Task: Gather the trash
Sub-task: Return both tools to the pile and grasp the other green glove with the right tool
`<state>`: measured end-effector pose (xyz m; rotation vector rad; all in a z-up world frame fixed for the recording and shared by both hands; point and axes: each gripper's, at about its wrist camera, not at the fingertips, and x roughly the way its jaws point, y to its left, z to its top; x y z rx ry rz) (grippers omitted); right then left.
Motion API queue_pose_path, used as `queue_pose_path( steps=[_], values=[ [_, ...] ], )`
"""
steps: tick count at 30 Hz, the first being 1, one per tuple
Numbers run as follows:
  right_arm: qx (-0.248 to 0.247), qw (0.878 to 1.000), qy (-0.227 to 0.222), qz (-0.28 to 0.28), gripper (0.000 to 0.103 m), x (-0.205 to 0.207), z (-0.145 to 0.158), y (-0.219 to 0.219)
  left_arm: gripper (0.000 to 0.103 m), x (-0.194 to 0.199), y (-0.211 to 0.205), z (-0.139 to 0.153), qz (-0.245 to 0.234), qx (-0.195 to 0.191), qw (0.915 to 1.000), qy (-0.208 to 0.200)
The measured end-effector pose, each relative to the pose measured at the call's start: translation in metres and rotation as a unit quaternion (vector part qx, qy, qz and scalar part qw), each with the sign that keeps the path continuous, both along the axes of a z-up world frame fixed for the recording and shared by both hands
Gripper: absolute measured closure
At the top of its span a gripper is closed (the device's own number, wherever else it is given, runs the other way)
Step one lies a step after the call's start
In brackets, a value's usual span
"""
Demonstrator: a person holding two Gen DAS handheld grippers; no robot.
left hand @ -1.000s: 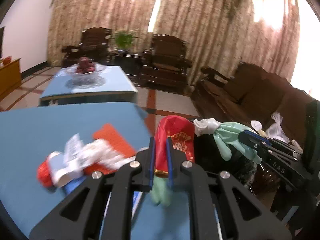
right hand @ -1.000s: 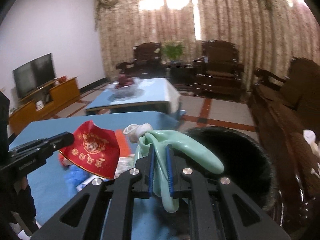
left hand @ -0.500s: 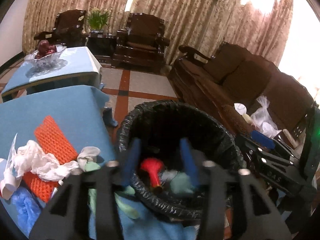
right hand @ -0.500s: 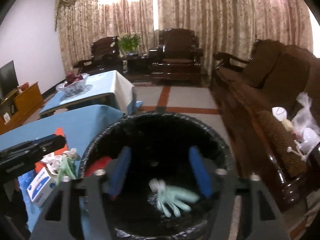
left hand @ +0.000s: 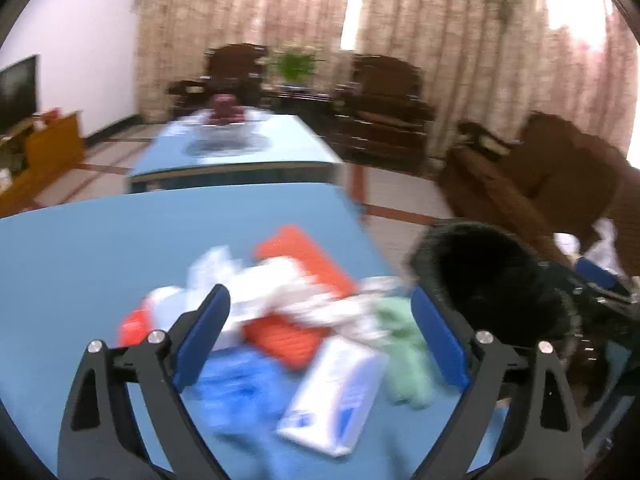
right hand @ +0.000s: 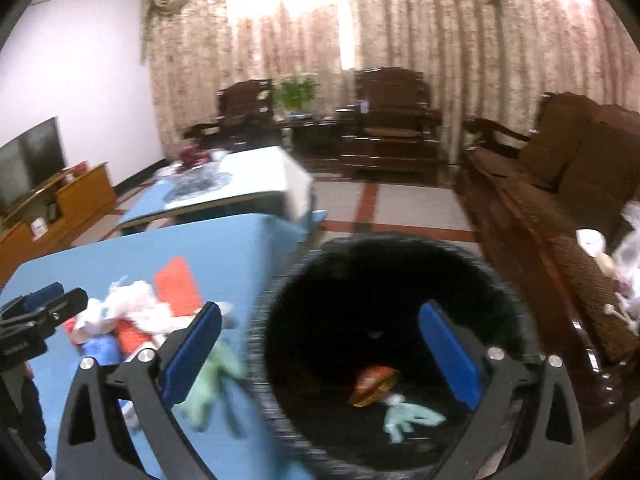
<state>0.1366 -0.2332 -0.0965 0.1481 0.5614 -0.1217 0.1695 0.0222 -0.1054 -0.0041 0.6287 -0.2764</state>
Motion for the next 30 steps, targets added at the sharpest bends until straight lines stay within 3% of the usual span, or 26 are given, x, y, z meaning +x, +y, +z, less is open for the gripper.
queue_pose_path(
  steps=[9,14,27,30],
  values=[
    [-0.014,0.995,0.022,0.100,0.008,0.038,-0.028,0.091,0.011,-0.001,0.080,-0.020,0.094,0.016,0.9952,0.018],
    [-0.016,0.993,0.045,0.112,0.030,0.060,-0.051,0.104,0.011,0.000,0.091,-0.030,0.102,0.030,0.9942,0.018],
    [-0.007,0.986,0.101,0.133,0.063,0.083,-0.086,0.086,0.011,0.003,0.072,-0.043,0.080,0.038,0.9958,0.023],
    [0.003,0.984,0.114,0.140,0.084,0.084,-0.092,0.085,0.011,0.004,0.067,-0.043,0.074,0.038,0.9963,0.023]
  ],
)
